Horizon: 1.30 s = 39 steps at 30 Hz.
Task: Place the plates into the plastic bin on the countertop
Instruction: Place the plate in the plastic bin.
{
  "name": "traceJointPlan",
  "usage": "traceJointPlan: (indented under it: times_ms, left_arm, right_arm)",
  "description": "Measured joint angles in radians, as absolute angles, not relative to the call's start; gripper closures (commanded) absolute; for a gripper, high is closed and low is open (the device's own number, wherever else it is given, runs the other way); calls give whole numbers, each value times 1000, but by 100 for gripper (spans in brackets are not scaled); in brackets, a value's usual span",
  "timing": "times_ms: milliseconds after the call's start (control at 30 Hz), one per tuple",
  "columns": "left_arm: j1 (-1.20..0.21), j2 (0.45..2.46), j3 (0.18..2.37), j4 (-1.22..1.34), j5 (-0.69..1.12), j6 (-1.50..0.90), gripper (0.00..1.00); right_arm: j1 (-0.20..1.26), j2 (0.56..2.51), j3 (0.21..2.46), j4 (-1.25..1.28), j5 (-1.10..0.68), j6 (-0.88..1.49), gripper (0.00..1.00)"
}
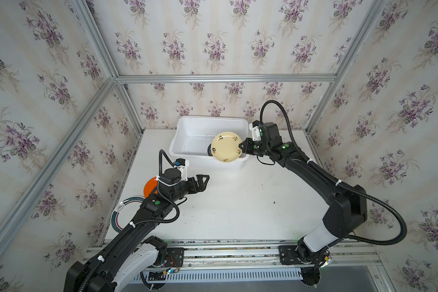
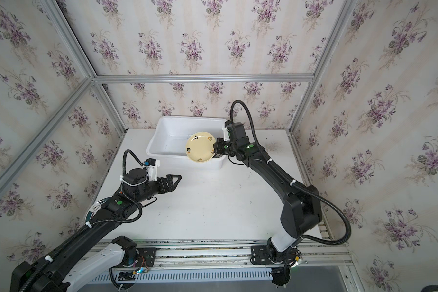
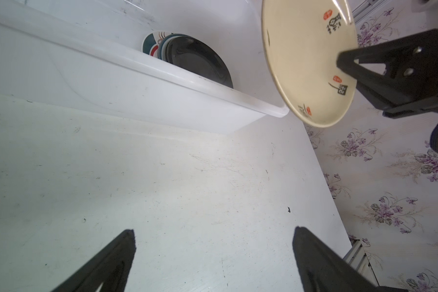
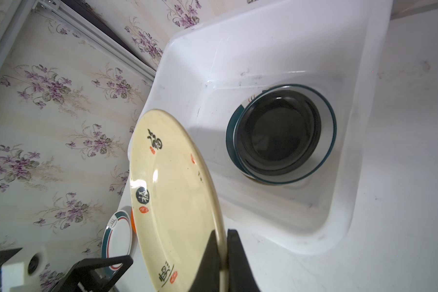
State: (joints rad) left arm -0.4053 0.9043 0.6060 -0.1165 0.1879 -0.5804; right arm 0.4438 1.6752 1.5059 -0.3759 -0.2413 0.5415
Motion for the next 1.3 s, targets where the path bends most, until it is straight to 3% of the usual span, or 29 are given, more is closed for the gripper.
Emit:
traceJointPlan:
  times_ms: [533, 1000, 1167, 1300]
  left_arm:
    - [-402, 878, 587, -120, 121, -541, 1]
    - [-401, 877, 575, -120, 81, -534, 1]
    - [-401, 878, 575, -120, 78, -534, 1]
    - [-401, 879, 575, -119, 76, -534, 1]
  right_arm:
    - [406, 2324, 2266, -760, -107, 418, 100]
    - [405, 2445, 2395, -901, -15, 386, 99]
    - [405, 2451, 2401, -900, -15, 385, 76]
    - [411, 2452, 2400, -929, -14, 379, 39]
